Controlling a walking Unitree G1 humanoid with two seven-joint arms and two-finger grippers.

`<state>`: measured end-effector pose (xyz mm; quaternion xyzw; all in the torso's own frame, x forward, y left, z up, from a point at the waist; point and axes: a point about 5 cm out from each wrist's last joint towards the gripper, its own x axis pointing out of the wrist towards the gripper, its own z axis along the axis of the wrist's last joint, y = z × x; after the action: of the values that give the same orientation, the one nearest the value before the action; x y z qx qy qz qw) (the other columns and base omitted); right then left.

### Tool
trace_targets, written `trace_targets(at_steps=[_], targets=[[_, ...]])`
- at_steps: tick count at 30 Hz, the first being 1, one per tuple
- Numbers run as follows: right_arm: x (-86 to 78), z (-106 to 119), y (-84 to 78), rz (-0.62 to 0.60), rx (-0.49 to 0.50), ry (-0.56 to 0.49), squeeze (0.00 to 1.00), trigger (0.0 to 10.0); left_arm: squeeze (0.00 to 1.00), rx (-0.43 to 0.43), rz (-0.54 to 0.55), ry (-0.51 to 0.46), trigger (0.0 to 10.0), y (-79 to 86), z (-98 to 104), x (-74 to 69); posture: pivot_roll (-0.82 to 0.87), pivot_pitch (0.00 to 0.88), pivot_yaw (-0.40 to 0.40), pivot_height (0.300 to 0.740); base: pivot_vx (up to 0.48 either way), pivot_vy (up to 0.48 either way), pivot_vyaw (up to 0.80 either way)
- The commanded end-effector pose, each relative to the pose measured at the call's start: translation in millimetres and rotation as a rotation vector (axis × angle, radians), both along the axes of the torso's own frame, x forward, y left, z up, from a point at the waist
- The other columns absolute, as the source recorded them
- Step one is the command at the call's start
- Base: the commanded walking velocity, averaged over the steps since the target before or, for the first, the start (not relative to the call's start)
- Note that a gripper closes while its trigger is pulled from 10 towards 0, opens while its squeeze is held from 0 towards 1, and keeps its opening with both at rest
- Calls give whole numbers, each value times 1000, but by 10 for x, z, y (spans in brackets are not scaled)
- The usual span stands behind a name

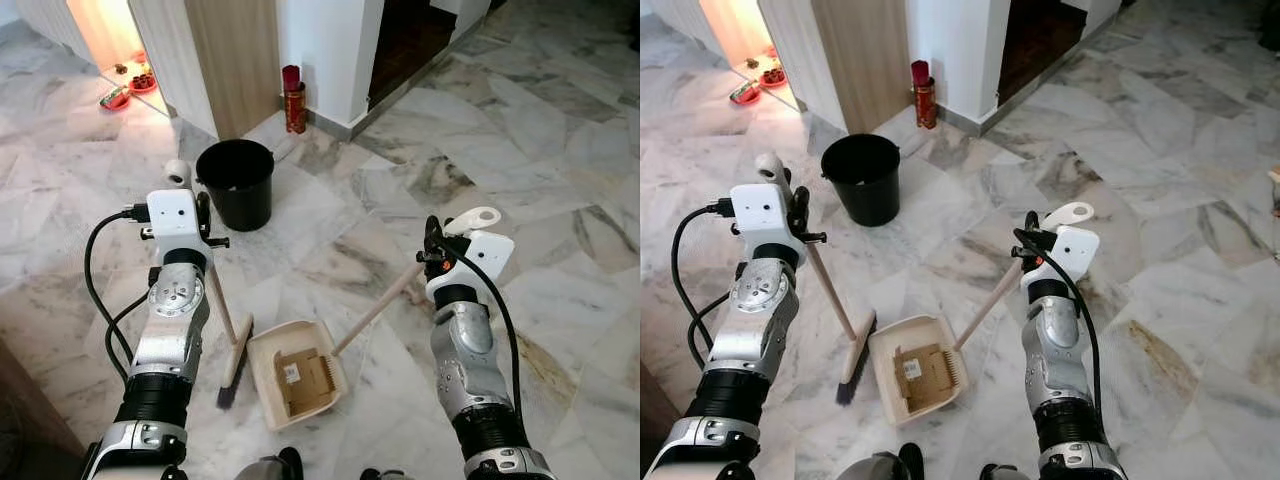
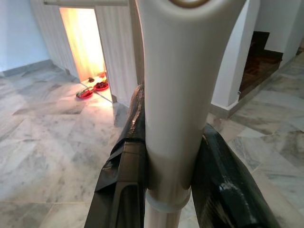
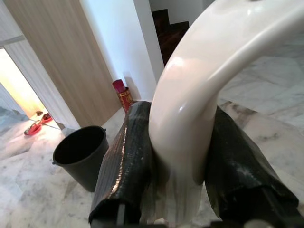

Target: Sweep floor

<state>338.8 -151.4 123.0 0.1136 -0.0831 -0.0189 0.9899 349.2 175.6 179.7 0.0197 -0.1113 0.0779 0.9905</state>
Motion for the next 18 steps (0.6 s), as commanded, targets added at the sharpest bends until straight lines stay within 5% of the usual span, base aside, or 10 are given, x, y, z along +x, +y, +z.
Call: trace_targets(at_steps=[1, 18], targets=[[19, 156, 32, 14, 20, -65, 0, 10000, 0, 16, 7, -46, 10000, 23, 91, -22, 42, 164, 9, 740, 255, 0, 0], [21, 177, 121, 68, 10, -76, 0, 10000, 0, 23, 14, -45, 10000, 37, 87, -17, 43, 136, 12, 740, 0, 0, 141]])
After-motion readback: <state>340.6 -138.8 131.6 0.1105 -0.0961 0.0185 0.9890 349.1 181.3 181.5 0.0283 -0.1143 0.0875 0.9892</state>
